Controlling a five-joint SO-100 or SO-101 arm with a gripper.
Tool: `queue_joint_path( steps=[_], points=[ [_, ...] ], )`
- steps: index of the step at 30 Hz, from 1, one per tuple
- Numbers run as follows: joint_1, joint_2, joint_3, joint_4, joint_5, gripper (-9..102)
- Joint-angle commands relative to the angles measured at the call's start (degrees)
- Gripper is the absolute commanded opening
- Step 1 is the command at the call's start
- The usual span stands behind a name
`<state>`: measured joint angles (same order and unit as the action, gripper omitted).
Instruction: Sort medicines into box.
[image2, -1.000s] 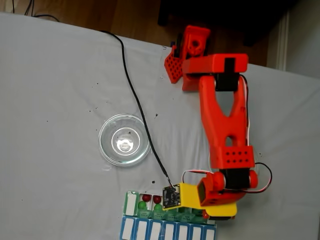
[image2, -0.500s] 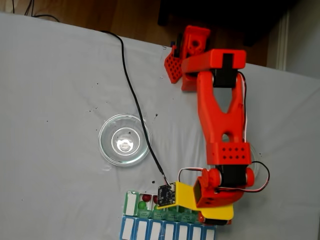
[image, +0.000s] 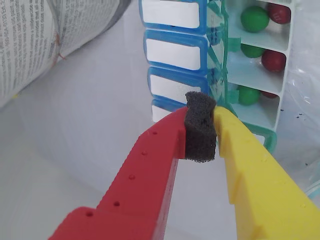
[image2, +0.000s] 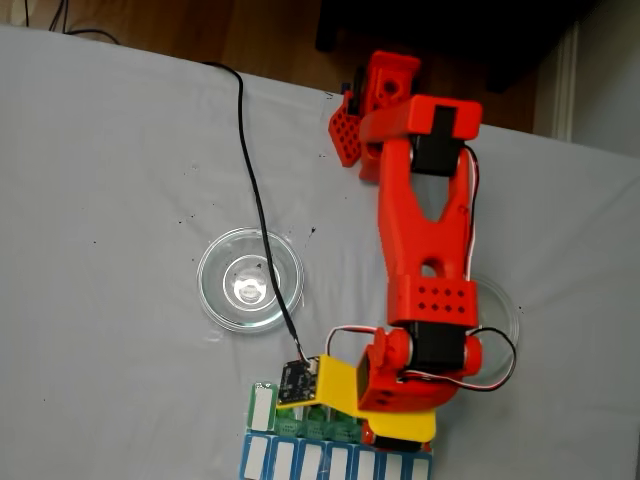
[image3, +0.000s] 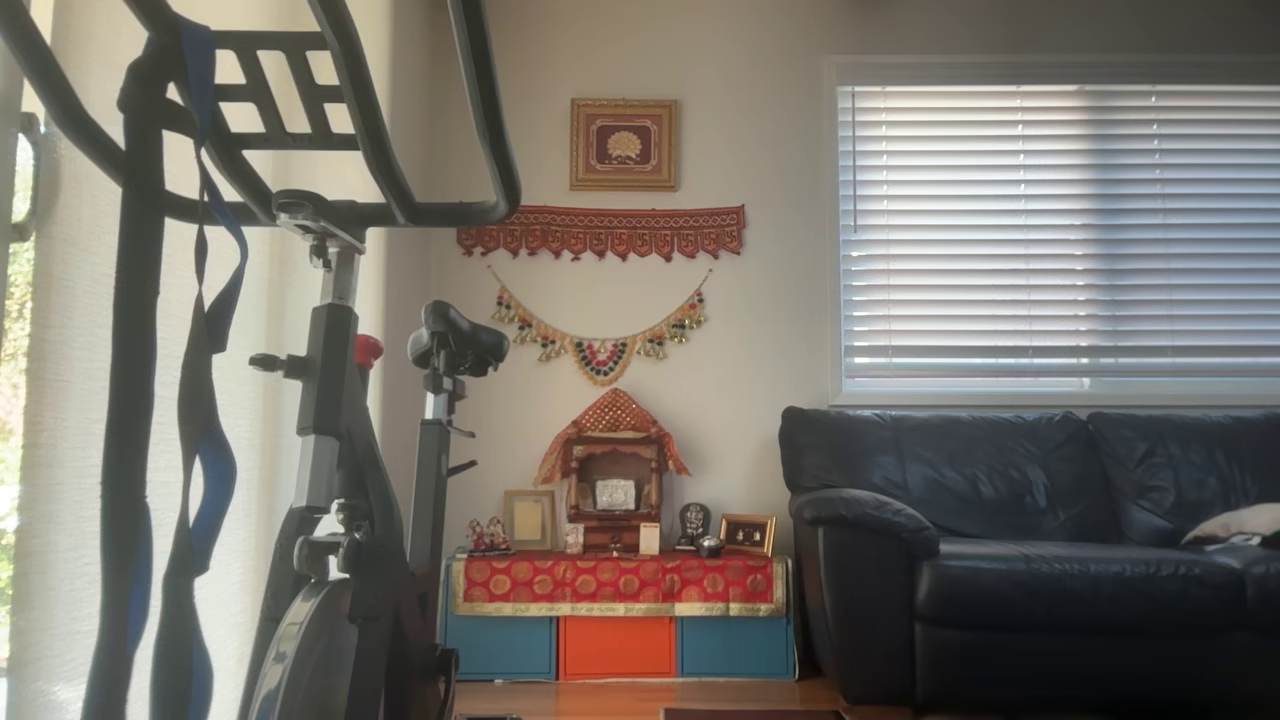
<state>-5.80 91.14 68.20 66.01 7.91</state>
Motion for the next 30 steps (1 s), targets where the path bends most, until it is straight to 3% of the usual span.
queue_joint_path(
  steps=[1,17,30],
  points=[
    [-1.93,7.12,-2.9,-2.2,0.7,1],
    [-5.63,7.29,4.83,-9.67,3.52,1],
    [-6.33,5.8,6.77,-9.49,0.44,1]
  ],
)
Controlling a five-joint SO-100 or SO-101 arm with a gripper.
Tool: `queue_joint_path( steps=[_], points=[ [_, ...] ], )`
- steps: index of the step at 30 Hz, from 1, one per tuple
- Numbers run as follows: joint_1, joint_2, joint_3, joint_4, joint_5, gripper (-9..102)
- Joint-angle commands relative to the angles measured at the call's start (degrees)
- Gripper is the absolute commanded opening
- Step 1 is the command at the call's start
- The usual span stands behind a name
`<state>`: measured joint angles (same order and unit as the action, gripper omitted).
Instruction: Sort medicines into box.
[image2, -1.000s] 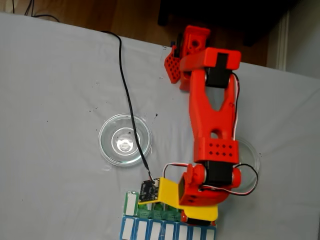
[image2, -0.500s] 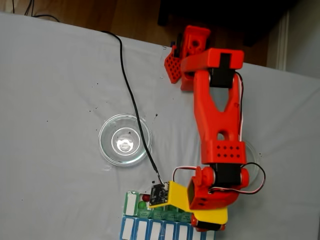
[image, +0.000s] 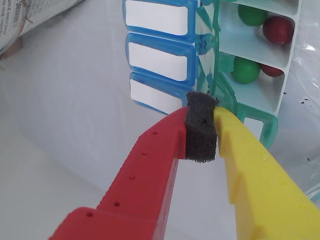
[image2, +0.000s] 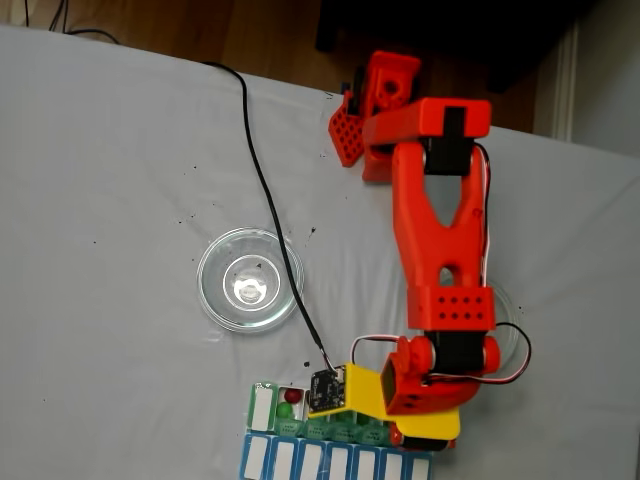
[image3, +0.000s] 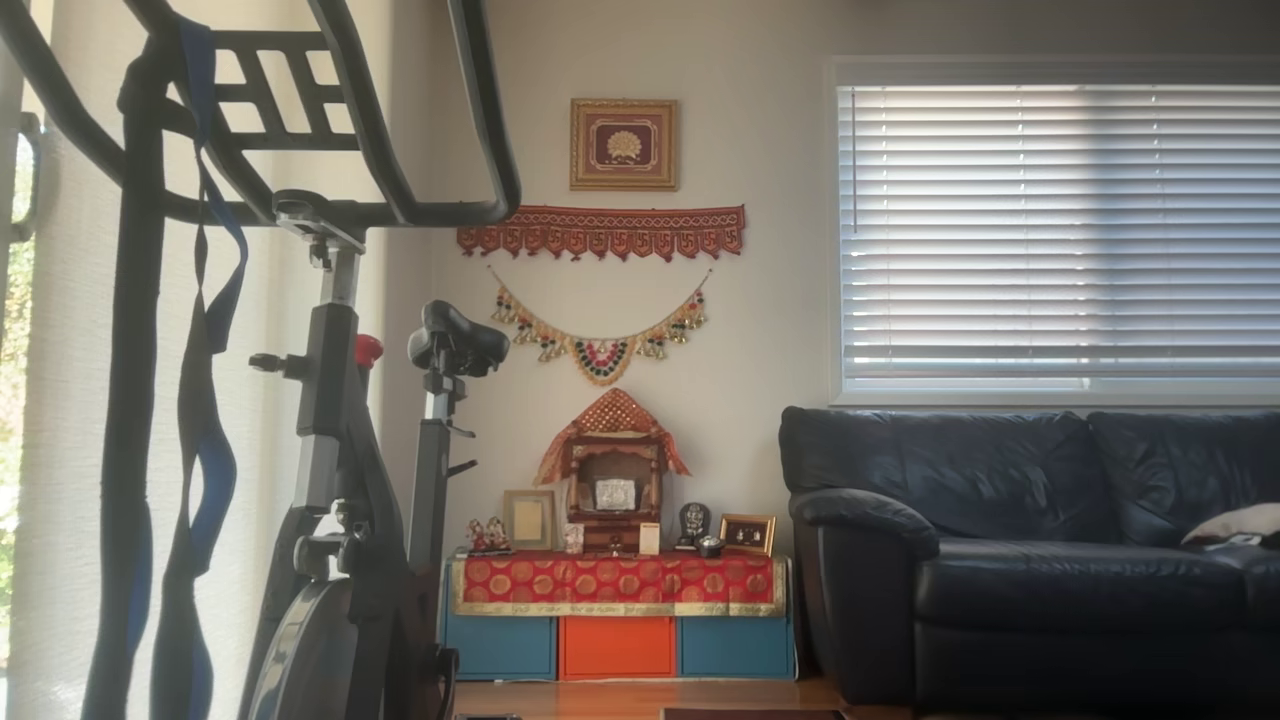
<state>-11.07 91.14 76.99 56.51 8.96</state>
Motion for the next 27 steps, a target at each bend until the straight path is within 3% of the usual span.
queue_joint_path(
  steps=[1,27],
  points=[
    [-1.14,5.62,-2.02,0.18,-0.88,1],
    [-1.49,3.52,2.37,5.36,-1.23,1]
  ],
)
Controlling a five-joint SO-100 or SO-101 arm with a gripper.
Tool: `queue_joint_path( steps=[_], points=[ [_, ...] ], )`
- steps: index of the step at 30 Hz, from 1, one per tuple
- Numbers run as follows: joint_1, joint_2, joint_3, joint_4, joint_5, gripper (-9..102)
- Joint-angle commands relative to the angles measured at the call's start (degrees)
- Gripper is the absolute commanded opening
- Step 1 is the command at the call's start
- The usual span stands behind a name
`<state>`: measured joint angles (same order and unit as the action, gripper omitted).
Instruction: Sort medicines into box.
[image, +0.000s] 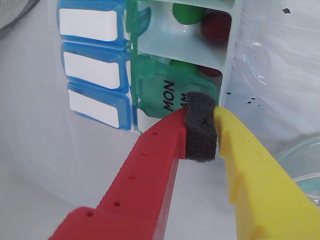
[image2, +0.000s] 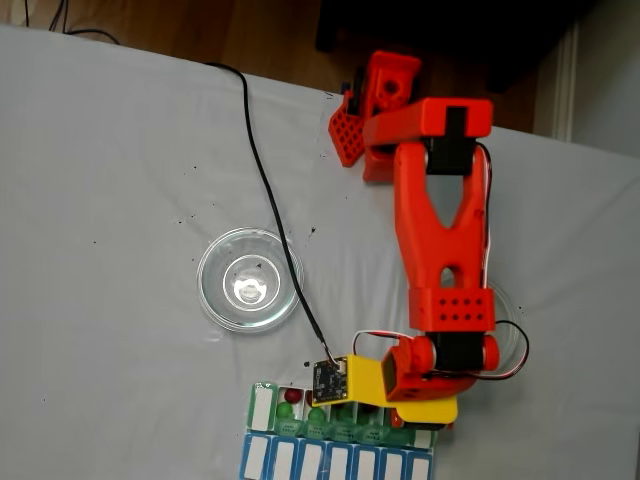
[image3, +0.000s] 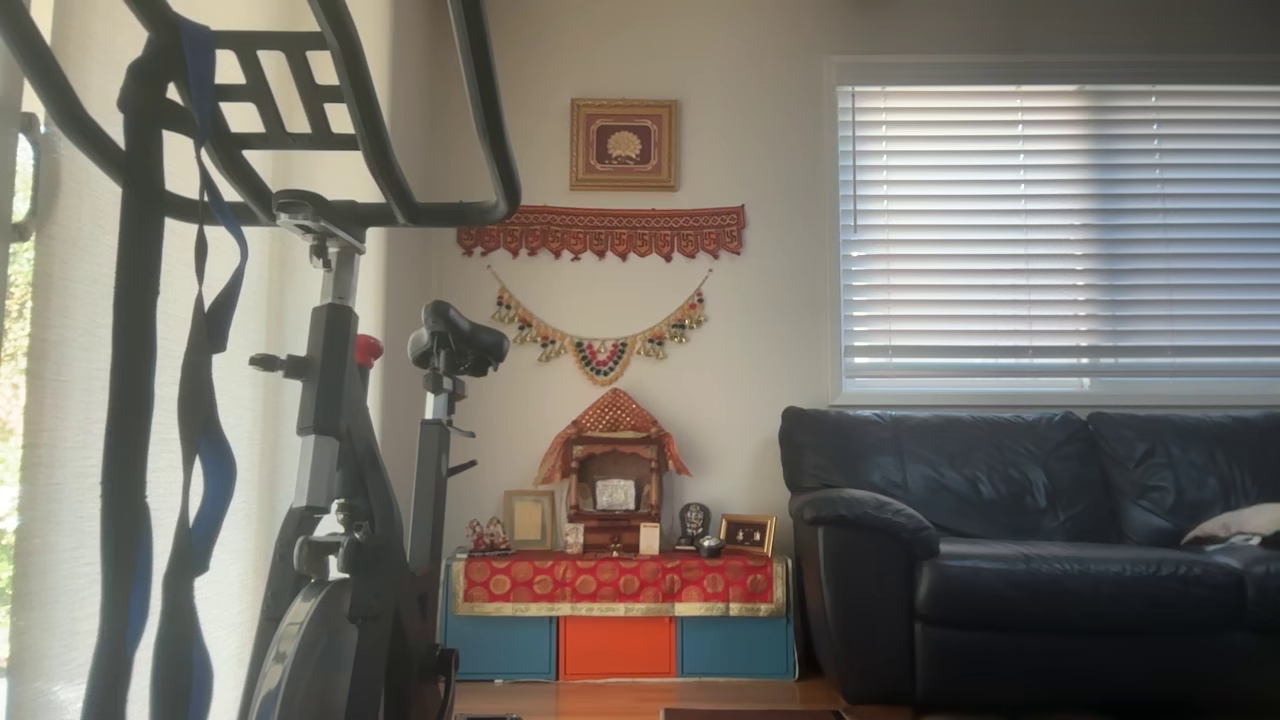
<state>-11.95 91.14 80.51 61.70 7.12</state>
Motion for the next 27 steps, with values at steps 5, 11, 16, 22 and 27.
queue_joint_path(
  steps=[5,11,16,22,27],
  points=[
    [-0.44,2.81,-1.14,0.18,1.32,1],
    [0.0,2.11,-1.23,0.53,2.2,1],
    [0.62,0.0,-2.02,1.05,2.9,1],
    [0.97,-2.72,-2.99,3.08,3.6,1],
    [0.53,-4.57,-2.55,3.78,3.87,1]
  ],
)
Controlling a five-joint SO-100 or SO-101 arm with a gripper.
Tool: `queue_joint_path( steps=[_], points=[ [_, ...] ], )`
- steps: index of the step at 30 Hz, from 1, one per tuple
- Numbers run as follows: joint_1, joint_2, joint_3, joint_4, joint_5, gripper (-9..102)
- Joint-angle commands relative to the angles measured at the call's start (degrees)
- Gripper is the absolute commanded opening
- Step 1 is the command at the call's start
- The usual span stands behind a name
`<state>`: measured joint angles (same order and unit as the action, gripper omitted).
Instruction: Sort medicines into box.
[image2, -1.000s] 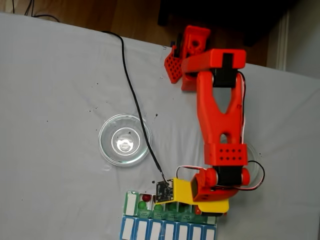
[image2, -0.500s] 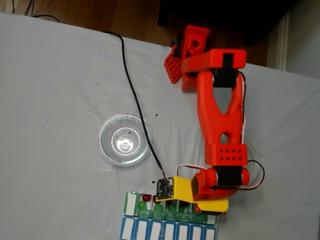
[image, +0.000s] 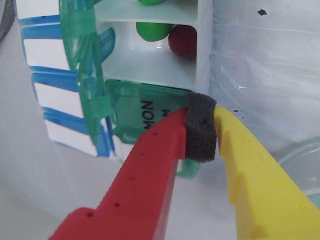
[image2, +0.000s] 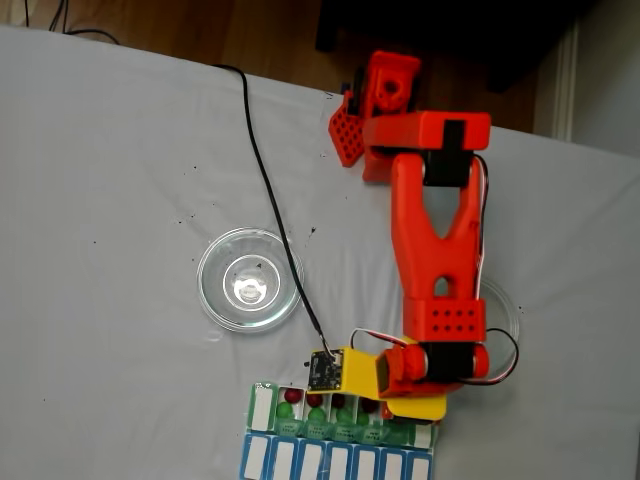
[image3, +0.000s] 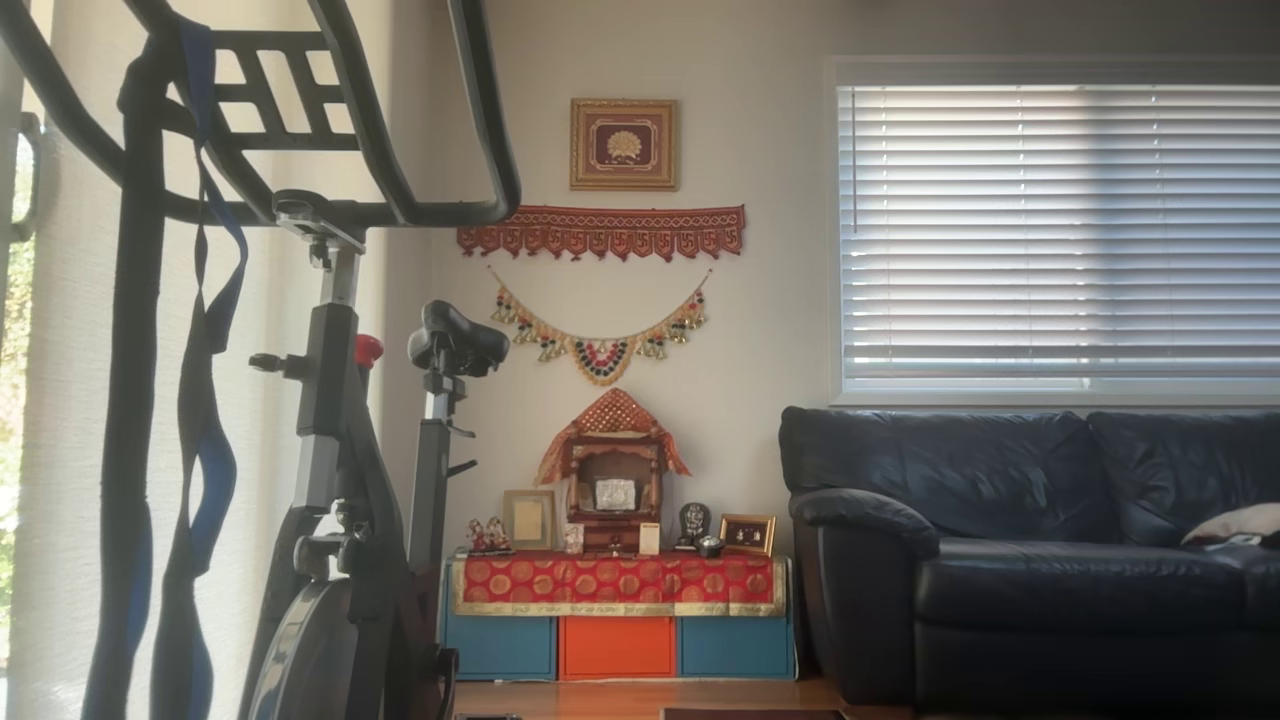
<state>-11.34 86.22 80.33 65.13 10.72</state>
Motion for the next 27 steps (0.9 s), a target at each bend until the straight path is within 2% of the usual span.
queue_joint_path(
  steps=[1,7,12,20,23,27],
  points=[
    [-0.18,0.35,-2.37,0.26,0.26,1],
    [-0.79,0.53,-2.29,-0.09,-1.41,1],
    [0.62,6.94,-1.76,-0.18,-4.48,1],
    [5.27,13.62,-7.21,6.06,-10.2,1],
    [6.86,16.17,-7.03,3.96,-11.34,1],
    [7.56,21.62,-1.05,-6.24,-10.55,1]
  ],
)
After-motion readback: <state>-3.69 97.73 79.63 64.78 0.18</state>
